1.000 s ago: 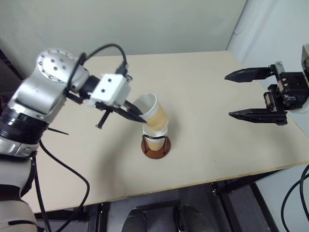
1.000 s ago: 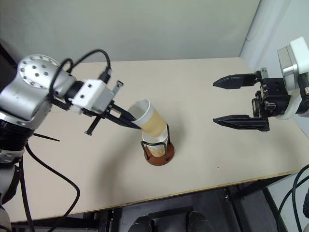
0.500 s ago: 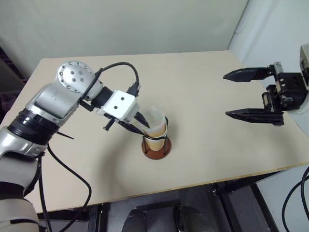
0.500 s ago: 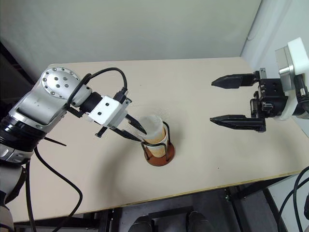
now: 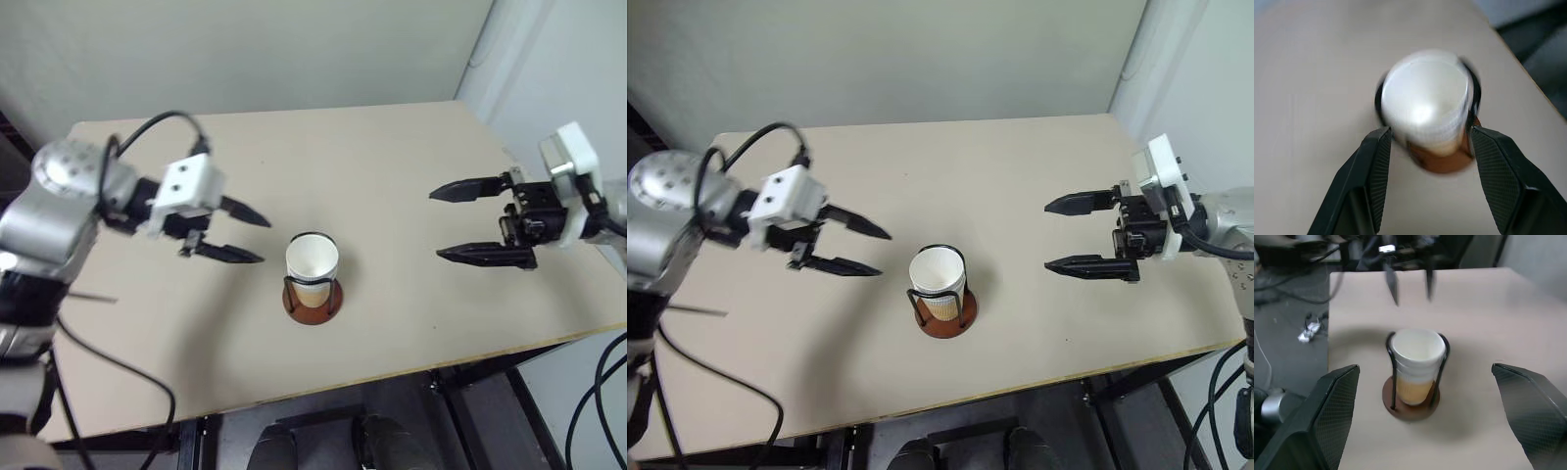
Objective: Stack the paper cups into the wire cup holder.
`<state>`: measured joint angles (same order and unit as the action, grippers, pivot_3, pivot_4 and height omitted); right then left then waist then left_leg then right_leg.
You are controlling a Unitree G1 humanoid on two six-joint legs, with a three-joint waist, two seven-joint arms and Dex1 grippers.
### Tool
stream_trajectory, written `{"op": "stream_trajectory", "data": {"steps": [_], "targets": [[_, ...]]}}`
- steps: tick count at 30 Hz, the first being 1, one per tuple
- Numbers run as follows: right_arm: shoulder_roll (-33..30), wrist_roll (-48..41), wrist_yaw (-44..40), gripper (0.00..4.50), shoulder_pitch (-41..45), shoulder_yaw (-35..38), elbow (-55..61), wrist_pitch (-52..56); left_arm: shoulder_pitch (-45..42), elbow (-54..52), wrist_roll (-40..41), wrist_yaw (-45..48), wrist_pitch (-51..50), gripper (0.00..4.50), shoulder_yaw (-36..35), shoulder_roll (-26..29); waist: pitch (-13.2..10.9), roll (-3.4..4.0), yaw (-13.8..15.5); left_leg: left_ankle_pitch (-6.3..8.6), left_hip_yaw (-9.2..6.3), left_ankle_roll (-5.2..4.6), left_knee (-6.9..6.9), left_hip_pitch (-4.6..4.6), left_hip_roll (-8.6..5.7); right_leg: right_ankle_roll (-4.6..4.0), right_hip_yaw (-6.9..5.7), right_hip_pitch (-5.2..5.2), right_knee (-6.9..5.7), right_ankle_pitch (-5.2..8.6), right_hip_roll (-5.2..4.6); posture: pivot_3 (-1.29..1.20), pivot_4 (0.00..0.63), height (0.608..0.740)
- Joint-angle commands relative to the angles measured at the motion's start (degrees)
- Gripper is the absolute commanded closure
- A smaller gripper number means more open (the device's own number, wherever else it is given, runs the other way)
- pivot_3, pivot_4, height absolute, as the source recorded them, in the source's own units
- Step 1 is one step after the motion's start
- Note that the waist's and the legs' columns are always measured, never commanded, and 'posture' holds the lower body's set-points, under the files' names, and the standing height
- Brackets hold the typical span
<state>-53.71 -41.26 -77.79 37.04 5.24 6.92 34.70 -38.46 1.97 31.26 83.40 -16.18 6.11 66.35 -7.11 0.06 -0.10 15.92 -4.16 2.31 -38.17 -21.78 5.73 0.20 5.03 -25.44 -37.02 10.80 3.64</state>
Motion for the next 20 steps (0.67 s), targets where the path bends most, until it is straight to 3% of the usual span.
{"op": "stream_trajectory", "data": {"steps": [1, 4, 7, 10, 20], "targets": [[-0.6, 1.0, -0.9, 0.0, -2.58, 2.5, -3.42, -1.81, 11.58, -1.07, 4.24, -2.82, -5.78, 1.77, -14.99, 3.13, 0.0, -0.01, 0.0, 0.01, -0.03, 0.01, 0.01, -0.01, 0.03, -0.04, 0.0, 0.0, 0.01, 0.02, -0.05, 0.0, 0.15, 0.74], [-1.13, 1.74, -1.28, 0.0, -4.06, 3.39, -5.98, -2.64, 21.44, -1.25, 5.35, -3.43, -8.59, 1.77, -24.97, 3.36, 0.0, -0.01, 0.34, 0.03, -0.09, 0.02, 0.04, -0.05, 0.08, -0.21, -0.03, -0.06, -0.03, 0.12, -0.1, 0.0, 0.15, 0.74], [-1.45, 2.94, -1.98, 0.0, -4.11, 3.05, -7.85, -3.77, 27.77, -2.67, 5.22, -3.42, -9.96, 1.77, -30.67, 2.66, 0.0, -0.01, 0.5, 0.05, -0.08, -0.02, 0.04, 0.02, 0.08, -0.42, -0.03, -0.05, -0.13, 0.24, -0.1, 0.0, 0.15, 0.74], [-1.32, 3.64, -2.6, 0.0, -2.57, 2.34, -9.36, -4.25, 31.7, -5.26, 5.62, -3.81, -11.42, 1.77, -33.34, 1.86, 0.01, -0.02, 0.47, 0.06, -0.06, -0.04, 0.01, 0.15, 0.06, -0.99, -0.02, 0.07, -0.16, 0.42, -0.1, 0.0, 0.15, 0.74], [-0.34, 5.64, -4.47, 0.0, 0.99, 0.75, -12.92, -4.5, 36.86, -8.75, 5.9, -4.66, -13.82, 1.77, -38.0, 0.29, 0.02, -0.04, 0.24, 0.02, -0.01, -0.11, 0.02, 0.47, 0.04, -1.37, 0.0, 0.18, -0.13, 0.15, 0.01, 0.0, 0.15, 0.74]]}}
